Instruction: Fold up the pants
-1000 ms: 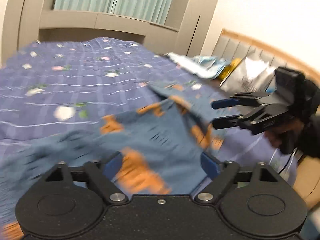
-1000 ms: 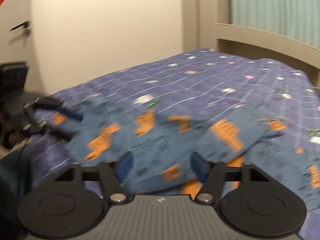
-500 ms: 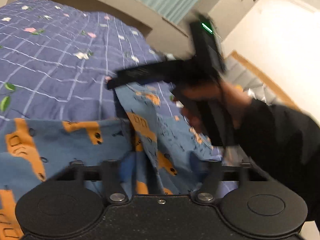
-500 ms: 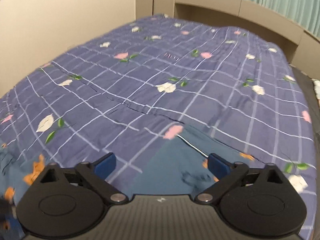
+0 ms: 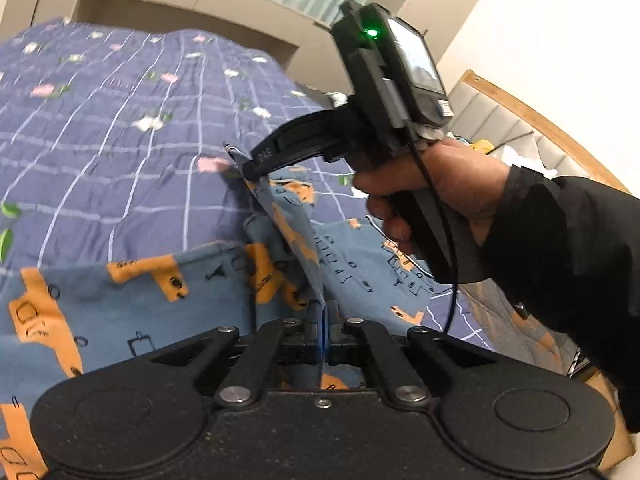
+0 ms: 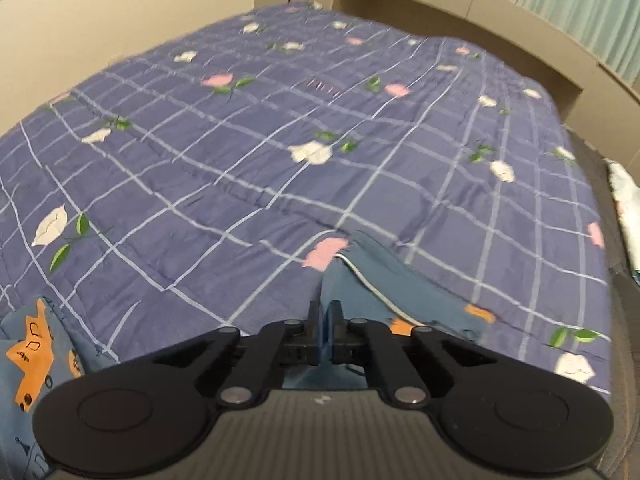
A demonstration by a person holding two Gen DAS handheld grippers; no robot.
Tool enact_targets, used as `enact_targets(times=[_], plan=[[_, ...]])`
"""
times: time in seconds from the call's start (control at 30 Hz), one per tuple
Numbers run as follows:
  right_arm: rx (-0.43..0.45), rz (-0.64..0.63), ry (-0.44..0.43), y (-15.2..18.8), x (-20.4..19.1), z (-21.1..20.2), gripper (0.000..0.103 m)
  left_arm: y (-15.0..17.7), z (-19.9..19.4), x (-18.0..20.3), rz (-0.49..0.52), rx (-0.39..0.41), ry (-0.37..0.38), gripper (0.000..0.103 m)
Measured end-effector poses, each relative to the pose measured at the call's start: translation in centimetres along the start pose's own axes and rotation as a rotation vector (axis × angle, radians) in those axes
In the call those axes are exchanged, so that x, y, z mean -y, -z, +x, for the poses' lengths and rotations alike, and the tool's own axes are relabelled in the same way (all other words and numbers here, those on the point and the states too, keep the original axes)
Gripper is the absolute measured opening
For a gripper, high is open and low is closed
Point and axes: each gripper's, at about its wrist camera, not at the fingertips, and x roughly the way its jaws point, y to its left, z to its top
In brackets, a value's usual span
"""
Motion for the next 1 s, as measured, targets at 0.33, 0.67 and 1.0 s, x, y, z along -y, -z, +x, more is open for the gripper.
enact_targets(times=[0.33, 0.67, 1.0], plan=[[0.216, 0.269, 0.053, 8.0, 7.9, -10.8, 0.002, 0.8, -0.4, 5.5, 0.309, -0.017, -0.006, 0.000], [0.191, 0.566, 0.039, 20.4, 12.5, -11.9, 0.002, 4.7, 2.1, 8.3, 0.505, -0.161, -0.004, 0.000], [0.237, 0.687, 0.002, 23.9, 15.4, -11.1, 0.048, 5.7, 3.7, 8.5, 0.511, -0.206, -0.050, 0.000]])
